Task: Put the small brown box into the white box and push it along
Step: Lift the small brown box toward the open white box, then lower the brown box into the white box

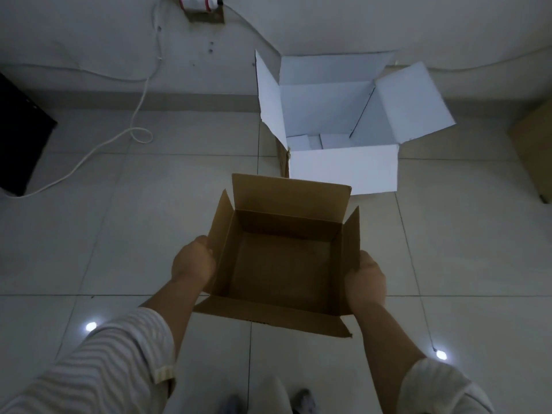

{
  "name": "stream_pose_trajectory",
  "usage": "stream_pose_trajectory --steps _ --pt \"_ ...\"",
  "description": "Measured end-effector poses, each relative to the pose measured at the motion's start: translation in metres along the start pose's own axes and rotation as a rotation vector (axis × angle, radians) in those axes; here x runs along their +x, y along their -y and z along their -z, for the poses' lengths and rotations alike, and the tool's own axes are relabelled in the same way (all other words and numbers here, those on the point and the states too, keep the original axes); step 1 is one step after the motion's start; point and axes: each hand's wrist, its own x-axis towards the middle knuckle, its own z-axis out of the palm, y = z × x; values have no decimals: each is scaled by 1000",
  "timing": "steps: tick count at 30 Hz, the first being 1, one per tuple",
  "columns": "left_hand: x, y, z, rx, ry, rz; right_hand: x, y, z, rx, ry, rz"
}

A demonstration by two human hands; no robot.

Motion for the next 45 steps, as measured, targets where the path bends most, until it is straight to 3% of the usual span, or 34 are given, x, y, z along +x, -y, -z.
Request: stream_pose_trajectory --steps 13,21,27,35,45 --pt "-88 -100 234 -88 -104 -89 -69 141 217 4 -77 163" --pt "-91 -164 317 -105 -196 -192 -54 192 297 60 -151 210" --pt "-70 -232 320 -107 -249 -173 10 204 339 22 -151 303" --pt "-13 -333 279 -149 -307 -57 150 218 370 15 -25 376" --pt "91 -374 192 -243 -398 -38 288 210 297 16 -43 459"
